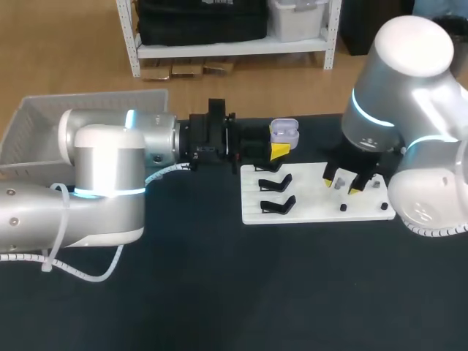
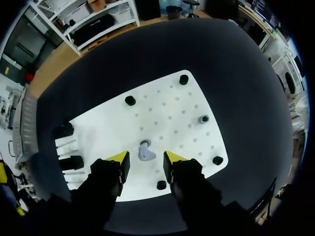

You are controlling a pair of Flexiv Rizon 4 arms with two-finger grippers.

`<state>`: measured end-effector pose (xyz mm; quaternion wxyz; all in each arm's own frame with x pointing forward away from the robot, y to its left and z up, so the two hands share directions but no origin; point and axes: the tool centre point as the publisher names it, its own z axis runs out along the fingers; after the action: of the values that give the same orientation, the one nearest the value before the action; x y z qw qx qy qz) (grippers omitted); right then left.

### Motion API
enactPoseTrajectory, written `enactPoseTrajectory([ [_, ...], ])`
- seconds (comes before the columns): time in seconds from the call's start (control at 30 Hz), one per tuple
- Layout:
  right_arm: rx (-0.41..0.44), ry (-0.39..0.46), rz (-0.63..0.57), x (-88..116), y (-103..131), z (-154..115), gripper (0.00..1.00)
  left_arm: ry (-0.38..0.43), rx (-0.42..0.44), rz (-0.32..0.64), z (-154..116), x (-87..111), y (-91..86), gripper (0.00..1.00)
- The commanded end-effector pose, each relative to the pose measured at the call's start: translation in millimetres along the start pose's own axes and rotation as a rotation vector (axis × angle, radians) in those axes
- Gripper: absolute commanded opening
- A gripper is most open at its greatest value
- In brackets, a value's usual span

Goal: Pick up each earbud case from the left stands, insert the matching earbuds, close the lid, and place the case in the box.

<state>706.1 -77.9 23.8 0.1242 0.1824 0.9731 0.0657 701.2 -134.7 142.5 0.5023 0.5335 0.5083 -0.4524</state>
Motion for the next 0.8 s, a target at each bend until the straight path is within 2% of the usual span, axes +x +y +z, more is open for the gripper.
enactPoseTrajectory([
  [0.03,-0.001,0.004,0.003,-2.2,3.5,2.1,0.4,-0.007,-0.007,0.005,-0.1,1.3,-1.4,0.0],
  [0.3,-0.005,0.007,0.01,-2.6,5.0,2.5,0.31,-0.007,-0.007,0.005,-0.1,1.3,-1.4,0.0],
  [0.5,-0.003,0.004,0.027,-4.8,2.4,2.4,0.33,-0.007,-0.007,0.005,-0.1,1.3,-1.4,0.0],
  [0.8,0.001,0.007,0.043,-6.3,-1.0,3.3,0.29,-0.007,-0.007,0.005,-0.1,1.3,-1.4,0.0],
])
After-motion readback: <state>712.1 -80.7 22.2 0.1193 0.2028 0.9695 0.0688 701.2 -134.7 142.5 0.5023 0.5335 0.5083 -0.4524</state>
